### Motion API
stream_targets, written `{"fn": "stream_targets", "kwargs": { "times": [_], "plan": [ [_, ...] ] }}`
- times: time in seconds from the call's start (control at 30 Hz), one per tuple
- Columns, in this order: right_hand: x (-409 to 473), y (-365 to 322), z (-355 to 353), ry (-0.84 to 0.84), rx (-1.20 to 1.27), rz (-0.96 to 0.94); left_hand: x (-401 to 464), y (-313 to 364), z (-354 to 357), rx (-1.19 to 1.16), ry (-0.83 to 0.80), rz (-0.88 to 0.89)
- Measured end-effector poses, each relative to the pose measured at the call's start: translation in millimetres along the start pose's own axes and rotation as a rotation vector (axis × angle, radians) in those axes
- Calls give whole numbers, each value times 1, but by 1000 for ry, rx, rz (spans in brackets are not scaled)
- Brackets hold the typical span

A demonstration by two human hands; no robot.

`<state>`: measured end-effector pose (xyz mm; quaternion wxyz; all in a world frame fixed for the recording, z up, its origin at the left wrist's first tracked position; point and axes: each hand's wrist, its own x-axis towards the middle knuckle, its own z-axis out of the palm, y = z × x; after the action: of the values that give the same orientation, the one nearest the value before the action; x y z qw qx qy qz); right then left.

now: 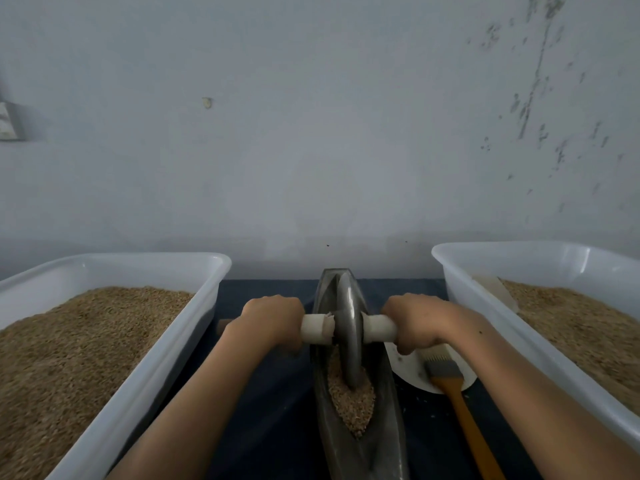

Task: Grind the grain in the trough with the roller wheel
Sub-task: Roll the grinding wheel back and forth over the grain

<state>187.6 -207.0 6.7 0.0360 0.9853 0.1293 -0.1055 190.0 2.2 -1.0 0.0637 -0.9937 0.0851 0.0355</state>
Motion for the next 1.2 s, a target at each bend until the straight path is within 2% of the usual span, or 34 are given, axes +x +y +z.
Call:
{"fn": "stream_targets", "kwargs": {
  "times": [0.07,0.17,0.37,0.47,0.63,0.8,0.9,1.0,1.2],
  "plan": [
    [-1,0,-1,-72,39,-5,0,-1,-1,-10,-60,18],
    [0,0,-1,-50,63,12,0,0,0,7,-10,3],
    [9,-3,9,282,-62,63,5,3,7,25,246,-34],
    [10,-5,11,352,-42,82,6,4,9,24,323,-42],
    [5,-4,4,212,-71,35,5,1,6,4,209,-12],
    [-1,-2,-2,-10,-25,20,2,-2,0,-44,-31,26],
    [0,-2,-2,-47,-6,18,3,-4,0,-64,-68,39],
    [3,-2,1,38,-25,29,4,-2,2,-56,34,20],
    [11,-1,12,369,-72,51,5,4,8,20,295,-24]
  ]
}}
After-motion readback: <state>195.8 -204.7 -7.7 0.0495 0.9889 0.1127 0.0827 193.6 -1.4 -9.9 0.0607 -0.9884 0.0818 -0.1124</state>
